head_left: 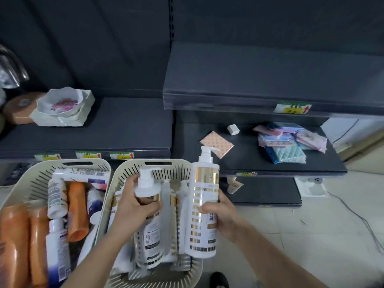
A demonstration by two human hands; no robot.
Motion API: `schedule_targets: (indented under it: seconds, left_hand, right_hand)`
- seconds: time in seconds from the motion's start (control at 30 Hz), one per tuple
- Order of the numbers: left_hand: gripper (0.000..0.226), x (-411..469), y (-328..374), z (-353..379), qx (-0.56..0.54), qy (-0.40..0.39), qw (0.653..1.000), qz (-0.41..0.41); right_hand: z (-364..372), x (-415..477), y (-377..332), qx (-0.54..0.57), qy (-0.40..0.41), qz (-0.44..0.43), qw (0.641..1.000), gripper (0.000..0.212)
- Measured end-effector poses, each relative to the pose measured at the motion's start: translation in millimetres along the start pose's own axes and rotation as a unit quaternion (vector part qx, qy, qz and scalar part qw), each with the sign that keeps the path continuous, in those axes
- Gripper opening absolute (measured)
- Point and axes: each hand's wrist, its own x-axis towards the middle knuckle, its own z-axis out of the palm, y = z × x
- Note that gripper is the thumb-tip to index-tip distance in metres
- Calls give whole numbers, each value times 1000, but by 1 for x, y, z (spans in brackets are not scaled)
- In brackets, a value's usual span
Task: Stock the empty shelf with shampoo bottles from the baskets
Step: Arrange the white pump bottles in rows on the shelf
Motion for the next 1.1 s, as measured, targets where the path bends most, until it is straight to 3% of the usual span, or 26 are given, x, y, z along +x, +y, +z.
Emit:
schedule_targets:
  seconds: [0.17, 0.4, 0.6, 0.7, 0.87, 1.1]
  left_hand:
    - [83, 4, 79, 12, -116, -44, 992, 3]
    - [49, 11, 191, 86, -162, -109, 978, 66]
    - [64, 3, 271, 155, -171, -129, 968, 130]
    - [64, -1, 302, 190, -177, -140, 961, 157]
    - [60, -11, 348, 242, -177, -147, 954, 192]
    - [61, -13, 409, 304, -204, -183, 931, 240]
  right_hand:
    - [-39, -34, -36, 63, 28, -50, 996, 72]
    - [-114, -78, -108, 21, 59, -168, 984, 61]
    - [-200, -111, -171, -80, 128, -234, 961, 69]
    - [-243, -129, -193, -111, 160, -252, 948, 67]
    - [-302, -158, -220, -143, 189, -296, 925, 83]
    - [-368, -184, -256, -159, 244, -330, 898, 82]
